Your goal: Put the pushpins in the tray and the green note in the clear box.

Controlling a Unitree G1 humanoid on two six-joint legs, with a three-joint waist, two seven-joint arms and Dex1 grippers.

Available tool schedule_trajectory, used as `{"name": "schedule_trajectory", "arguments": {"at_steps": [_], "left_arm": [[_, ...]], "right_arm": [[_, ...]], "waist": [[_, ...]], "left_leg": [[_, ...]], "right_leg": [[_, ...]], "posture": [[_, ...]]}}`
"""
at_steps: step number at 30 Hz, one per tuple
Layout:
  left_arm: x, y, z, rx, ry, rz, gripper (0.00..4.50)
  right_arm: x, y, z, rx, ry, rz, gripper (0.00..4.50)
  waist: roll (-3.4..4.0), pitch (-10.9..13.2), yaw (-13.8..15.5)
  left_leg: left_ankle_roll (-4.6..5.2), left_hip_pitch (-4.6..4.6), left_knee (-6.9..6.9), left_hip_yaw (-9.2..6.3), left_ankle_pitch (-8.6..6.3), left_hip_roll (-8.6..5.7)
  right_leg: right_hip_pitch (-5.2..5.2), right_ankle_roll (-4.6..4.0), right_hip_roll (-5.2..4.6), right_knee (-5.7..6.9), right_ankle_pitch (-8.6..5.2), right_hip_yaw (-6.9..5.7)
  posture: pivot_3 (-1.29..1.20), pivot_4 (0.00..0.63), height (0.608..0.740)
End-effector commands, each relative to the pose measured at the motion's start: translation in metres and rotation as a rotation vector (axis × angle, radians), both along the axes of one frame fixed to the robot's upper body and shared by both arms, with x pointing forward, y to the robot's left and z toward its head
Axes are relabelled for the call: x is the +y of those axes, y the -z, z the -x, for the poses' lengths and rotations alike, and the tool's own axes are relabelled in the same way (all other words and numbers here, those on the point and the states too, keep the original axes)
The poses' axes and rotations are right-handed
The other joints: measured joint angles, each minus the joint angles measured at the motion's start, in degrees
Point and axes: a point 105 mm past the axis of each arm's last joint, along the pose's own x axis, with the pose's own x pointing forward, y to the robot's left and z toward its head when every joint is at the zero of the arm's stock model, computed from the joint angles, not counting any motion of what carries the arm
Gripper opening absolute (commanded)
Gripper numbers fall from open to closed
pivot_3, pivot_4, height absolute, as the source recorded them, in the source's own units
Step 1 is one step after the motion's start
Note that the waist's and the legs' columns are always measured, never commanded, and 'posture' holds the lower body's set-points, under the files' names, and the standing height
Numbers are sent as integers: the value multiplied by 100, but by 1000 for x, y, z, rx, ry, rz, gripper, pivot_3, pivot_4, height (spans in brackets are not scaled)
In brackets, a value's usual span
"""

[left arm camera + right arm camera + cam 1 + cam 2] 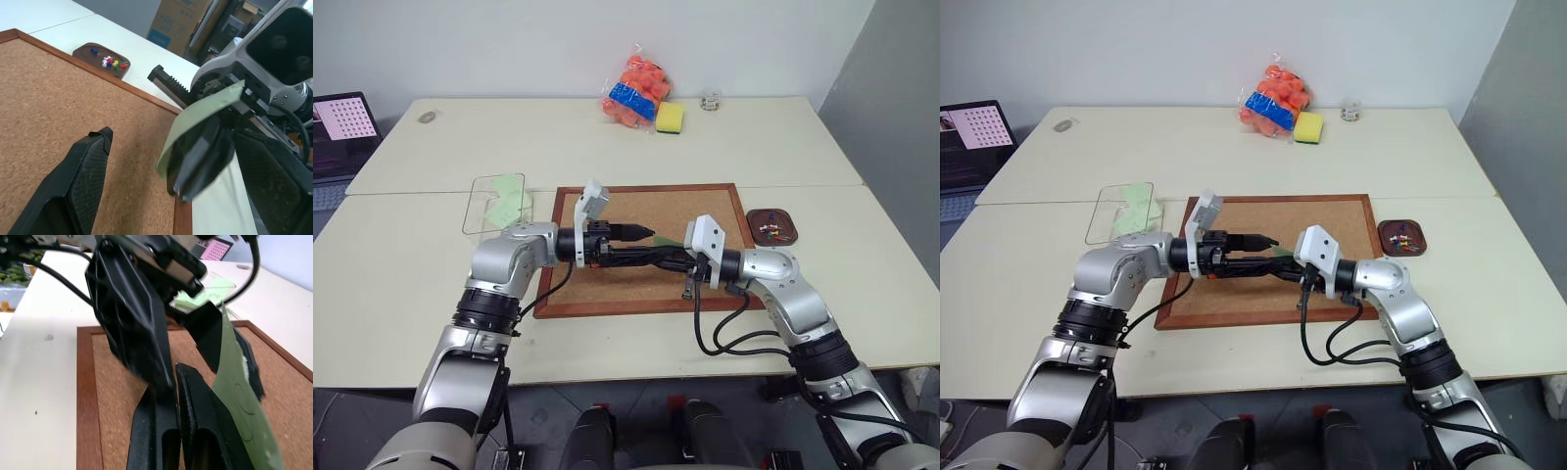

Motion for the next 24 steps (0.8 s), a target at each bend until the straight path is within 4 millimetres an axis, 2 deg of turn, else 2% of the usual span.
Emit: {"name": "schedule_trajectory", "arguments": {"at_steps": [1, 10, 13, 24], "left_arm": [[-8, -16, 0, -61, 31, 26, 4092], [-9, -25, -5, -49, 23, 61, 4092], [-8, -23, -5, -55, 21, 53, 3626], [-8, -22, -3, -56, 33, 52, 1491]], "right_arm": [[8, -11, 9, -19, -42, -39, 0], [9, -12, 10, -8, -46, -46, 0], [9, -12, 10, -10, -43, -48, 0], [7, -14, 6, -18, -35, -46, 0]], "waist": [[0, 0, -1], [0, 0, -5], [0, 0, -5], [0, 0, -5]], "left_leg": [[0, 0, 0, 0, 0, 0], [0, 1, 0, 0, 0, 0], [0, 1, 0, 0, 0, 0], [0, 1, 0, 0, 0, 0]], "right_leg": [[0, 0, 0, 0, 0, 0], [0, 0, 0, 1, 0, 0], [0, 0, 0, 1, 0, 0], [0, 0, 0, 1, 0, 0]], "posture": [[0, 150, 740], [0, 150, 740], [0, 150, 740], [0, 150, 740]]}}
